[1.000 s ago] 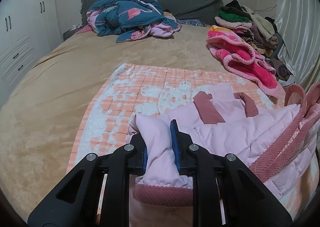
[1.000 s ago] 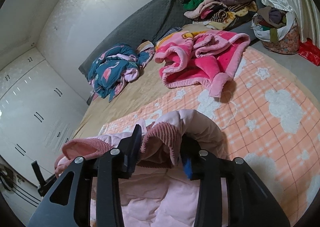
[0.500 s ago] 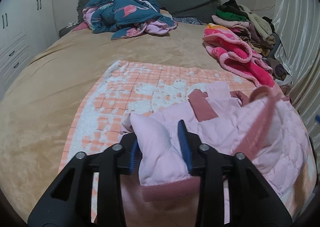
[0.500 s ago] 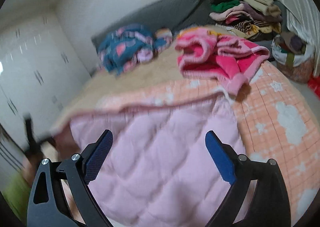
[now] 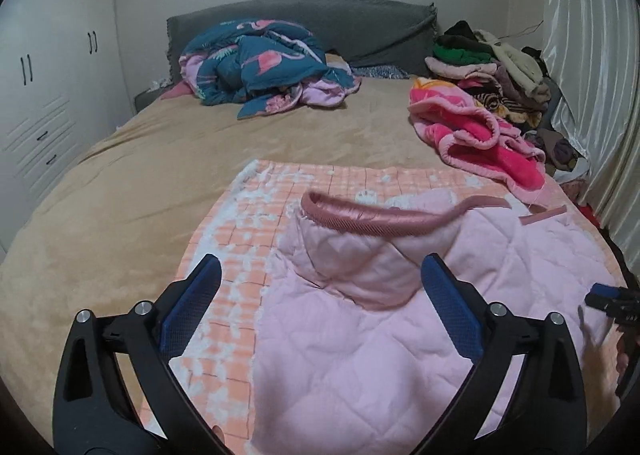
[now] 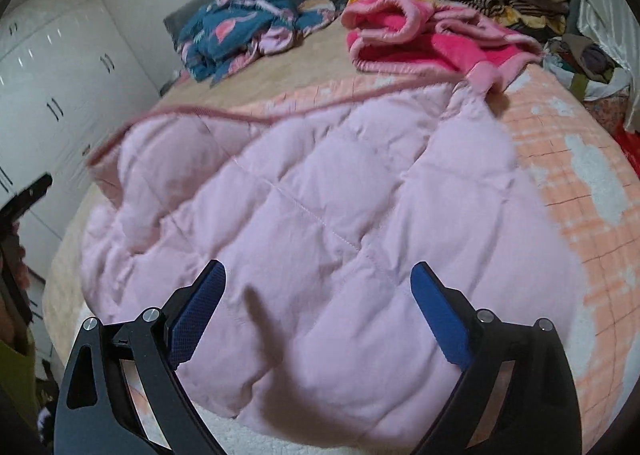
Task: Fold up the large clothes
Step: 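Open both tools and release the folded hem onto the jacket, then grasp the side edge of the folded jacket with both tools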
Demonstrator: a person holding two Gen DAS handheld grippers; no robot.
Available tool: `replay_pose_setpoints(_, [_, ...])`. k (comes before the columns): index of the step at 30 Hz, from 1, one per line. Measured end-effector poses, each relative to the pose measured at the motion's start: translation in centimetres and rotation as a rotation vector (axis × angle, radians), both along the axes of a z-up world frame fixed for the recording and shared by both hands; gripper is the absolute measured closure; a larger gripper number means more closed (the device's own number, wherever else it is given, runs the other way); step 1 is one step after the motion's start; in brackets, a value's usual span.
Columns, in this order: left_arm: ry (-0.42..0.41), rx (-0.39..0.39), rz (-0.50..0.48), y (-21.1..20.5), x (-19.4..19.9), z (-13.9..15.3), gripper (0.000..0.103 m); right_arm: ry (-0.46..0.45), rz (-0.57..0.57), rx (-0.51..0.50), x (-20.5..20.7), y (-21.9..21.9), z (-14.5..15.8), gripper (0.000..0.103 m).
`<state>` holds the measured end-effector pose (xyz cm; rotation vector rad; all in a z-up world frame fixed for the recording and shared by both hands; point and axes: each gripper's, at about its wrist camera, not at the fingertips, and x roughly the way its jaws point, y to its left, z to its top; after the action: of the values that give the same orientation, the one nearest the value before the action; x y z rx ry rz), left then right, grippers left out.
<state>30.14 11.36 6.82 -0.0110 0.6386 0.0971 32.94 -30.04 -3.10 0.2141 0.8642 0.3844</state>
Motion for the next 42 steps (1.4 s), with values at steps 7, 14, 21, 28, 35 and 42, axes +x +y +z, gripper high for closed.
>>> replay_pose_setpoints(7, [-0.007,0.014,0.002,-0.4,-2.0,0.7,0.009,-0.131,-0.055,-0.016,-3.2,-3.0,4.2,0.009])
replay_pose_setpoints(14, [0.010,0.037,-0.008,-1.0,-3.9,-0.3,0.009,-0.207,-0.098,-0.047,-5.2,-5.2,6.1,0.006])
replay_pose_setpoints(21, [0.067,0.071,-0.009,-1.7,-5.5,-3.1,0.009,-0.187,-0.133,-0.097,-6.1,-6.3,4.1,0.006])
replay_pose_setpoints(28, [0.110,0.035,0.005,-1.0,-8.0,-7.6,0.009,-0.117,-0.146,-0.147,-6.5,-7.0,0.5,0.006])
replay_pose_setpoints(35, [0.161,-0.093,0.060,2.0,-9.7,-12.5,0.009,-0.062,-0.164,-0.166,-6.0,-7.8,-2.3,0.006])
replay_pose_setpoints(42, [0.201,-0.225,0.039,3.3,-7.7,-14.6,0.009,-0.035,-0.189,-0.158,-2.4,-8.8,-4.3,0.006])
